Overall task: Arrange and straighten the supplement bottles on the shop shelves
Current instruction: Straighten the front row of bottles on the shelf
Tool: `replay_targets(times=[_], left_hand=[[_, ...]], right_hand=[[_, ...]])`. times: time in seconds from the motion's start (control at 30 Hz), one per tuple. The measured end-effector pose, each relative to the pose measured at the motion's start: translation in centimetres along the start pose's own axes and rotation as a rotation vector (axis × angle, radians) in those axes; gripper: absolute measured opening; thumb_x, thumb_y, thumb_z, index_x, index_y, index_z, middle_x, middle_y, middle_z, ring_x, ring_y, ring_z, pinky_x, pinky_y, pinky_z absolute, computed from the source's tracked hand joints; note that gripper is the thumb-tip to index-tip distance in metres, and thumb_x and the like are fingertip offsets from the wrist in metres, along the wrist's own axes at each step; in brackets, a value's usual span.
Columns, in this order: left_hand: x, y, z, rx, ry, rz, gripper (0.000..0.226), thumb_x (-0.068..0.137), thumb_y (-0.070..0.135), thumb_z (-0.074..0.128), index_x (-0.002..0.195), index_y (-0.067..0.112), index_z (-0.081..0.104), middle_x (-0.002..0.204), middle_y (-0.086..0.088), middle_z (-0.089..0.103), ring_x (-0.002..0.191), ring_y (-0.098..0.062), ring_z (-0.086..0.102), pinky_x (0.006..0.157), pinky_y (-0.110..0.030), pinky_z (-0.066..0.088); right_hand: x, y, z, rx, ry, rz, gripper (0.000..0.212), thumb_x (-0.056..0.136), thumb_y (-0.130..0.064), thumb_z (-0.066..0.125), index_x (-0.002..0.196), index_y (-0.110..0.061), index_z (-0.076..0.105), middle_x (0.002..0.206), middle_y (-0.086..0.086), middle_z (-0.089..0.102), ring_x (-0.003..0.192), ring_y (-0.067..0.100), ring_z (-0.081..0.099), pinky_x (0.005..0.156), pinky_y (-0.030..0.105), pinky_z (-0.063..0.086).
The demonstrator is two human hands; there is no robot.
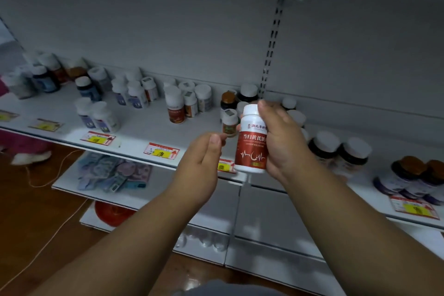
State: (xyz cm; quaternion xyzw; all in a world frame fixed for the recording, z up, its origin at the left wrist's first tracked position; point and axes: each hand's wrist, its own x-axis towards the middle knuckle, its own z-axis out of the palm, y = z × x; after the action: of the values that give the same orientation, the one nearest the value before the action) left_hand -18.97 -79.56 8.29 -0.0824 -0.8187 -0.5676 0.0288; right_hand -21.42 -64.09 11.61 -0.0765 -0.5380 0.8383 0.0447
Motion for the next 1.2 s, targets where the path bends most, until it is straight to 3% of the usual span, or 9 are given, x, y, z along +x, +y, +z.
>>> replay_targets(times=[0.13, 0.3, 0.43, 0.53, 0.67, 0.87, 1.0, 1.13, 1.2], left_hand=[[1.3, -2.5, -6.8, 0.024, 0.009, 0.012, 0.061, 0.087, 0.059, 0.023, 0.123, 0.025, 0.059, 0.120, 0.008, 0.060, 0.111, -0.008, 0.054, 0.100, -0.037, 0.043], [2.3, -5.3, -13.5, 0.063, 0.007, 0.041, 0.054, 0.096, 0.053, 0.026, 0.120, 0.019, 0.060, 0.117, 0.003, 0.061, 0.111, -0.013, 0.056, 0.098, -0.041, 0.044], [3.3, -7.4, -16.2, 0.062, 0.007, 0.029, 0.053, 0.097, 0.052, 0.025, 0.120, 0.019, 0.060, 0.116, 0.005, 0.060, 0.109, -0.012, 0.055, 0.097, -0.039, 0.044], [4.8, -8.6, -16.8, 0.061, 0.012, 0.016, 0.054, 0.095, 0.052, 0.025, 0.121, 0.020, 0.059, 0.116, 0.006, 0.060, 0.109, -0.010, 0.055, 0.096, -0.036, 0.044], [7.5, -9.7, -16.8, 0.082, 0.003, -0.004, 0.053, 0.095, 0.058, 0.024, 0.119, 0.025, 0.058, 0.114, 0.007, 0.060, 0.105, -0.009, 0.056, 0.091, -0.034, 0.045], [9.9, -11.9, -17.9, 0.120, 0.044, -0.021, 0.045, 0.090, 0.063, 0.025, 0.102, 0.035, 0.058, 0.097, 0.010, 0.062, 0.089, 0.000, 0.056, 0.079, -0.023, 0.045], [10.5, -13.9, -18.7, 0.132, 0.016, -0.067, 0.032, 0.093, 0.056, 0.029, 0.100, 0.038, 0.055, 0.095, 0.011, 0.063, 0.088, 0.001, 0.056, 0.079, -0.024, 0.045], [11.6, -15.3, -20.0, 0.189, -0.060, -0.025, 0.018, 0.100, 0.041, 0.037, 0.100, 0.035, 0.054, 0.088, 0.015, 0.059, 0.090, 0.010, 0.051, 0.068, -0.008, 0.037], [12.0, -15.8, -20.5, 0.199, -0.101, 0.003, 0.019, 0.101, 0.038, 0.038, 0.099, 0.032, 0.056, 0.087, 0.016, 0.057, 0.091, 0.010, 0.051, 0.066, -0.007, 0.034]], right_hand=[[0.6, 3.3, 6.5, -0.015, 0.007, 0.006, 0.019, 0.094, -0.034, 0.060, 0.101, -0.016, 0.062, 0.088, 0.014, 0.066, 0.074, 0.025, 0.065, 0.061, 0.034, 0.055], [1.4, 6.4, 14.1, 0.001, -0.031, 0.024, 0.012, 0.095, -0.028, 0.060, 0.097, -0.017, 0.062, 0.082, 0.008, 0.067, 0.071, 0.021, 0.064, 0.059, 0.033, 0.056], [2.8, 7.7, 16.6, -0.069, -0.039, -0.007, 0.017, 0.093, -0.026, 0.062, 0.102, -0.013, 0.062, 0.105, 0.025, 0.065, 0.091, 0.036, 0.065, 0.074, 0.043, 0.058], [4.4, 7.9, 16.6, -0.207, -0.068, -0.048, 0.015, 0.089, -0.025, 0.067, 0.100, -0.016, 0.065, 0.109, 0.024, 0.066, 0.102, 0.042, 0.064, 0.087, 0.051, 0.055], [7.3, 8.7, 16.2, -0.426, -0.037, -0.127, 0.017, 0.081, -0.024, 0.075, 0.097, -0.027, 0.069, 0.098, 0.002, 0.072, 0.091, 0.017, 0.069, 0.080, 0.034, 0.057], [11.4, 10.8, 16.5, -0.836, -0.134, -0.146, 0.025, 0.076, -0.037, 0.077, 0.088, -0.051, 0.061, 0.099, -0.025, 0.062, 0.092, -0.006, 0.059, 0.084, 0.024, 0.053], [12.8, 12.5, 17.1, -1.018, -0.189, -0.194, 0.030, 0.079, -0.039, 0.072, 0.102, -0.050, 0.056, 0.109, -0.022, 0.061, 0.095, -0.003, 0.058, 0.082, 0.021, 0.049], [13.5, 13.6, 18.2, -1.121, -0.198, -0.208, 0.032, 0.084, -0.036, 0.069, 0.110, -0.045, 0.055, 0.113, -0.022, 0.057, 0.100, 0.002, 0.057, 0.085, 0.020, 0.046], [13.5, 13.9, 18.6, -1.132, -0.193, -0.186, 0.033, 0.084, -0.034, 0.069, 0.114, -0.042, 0.055, 0.114, -0.022, 0.053, 0.103, 0.003, 0.055, 0.087, 0.018, 0.043]])
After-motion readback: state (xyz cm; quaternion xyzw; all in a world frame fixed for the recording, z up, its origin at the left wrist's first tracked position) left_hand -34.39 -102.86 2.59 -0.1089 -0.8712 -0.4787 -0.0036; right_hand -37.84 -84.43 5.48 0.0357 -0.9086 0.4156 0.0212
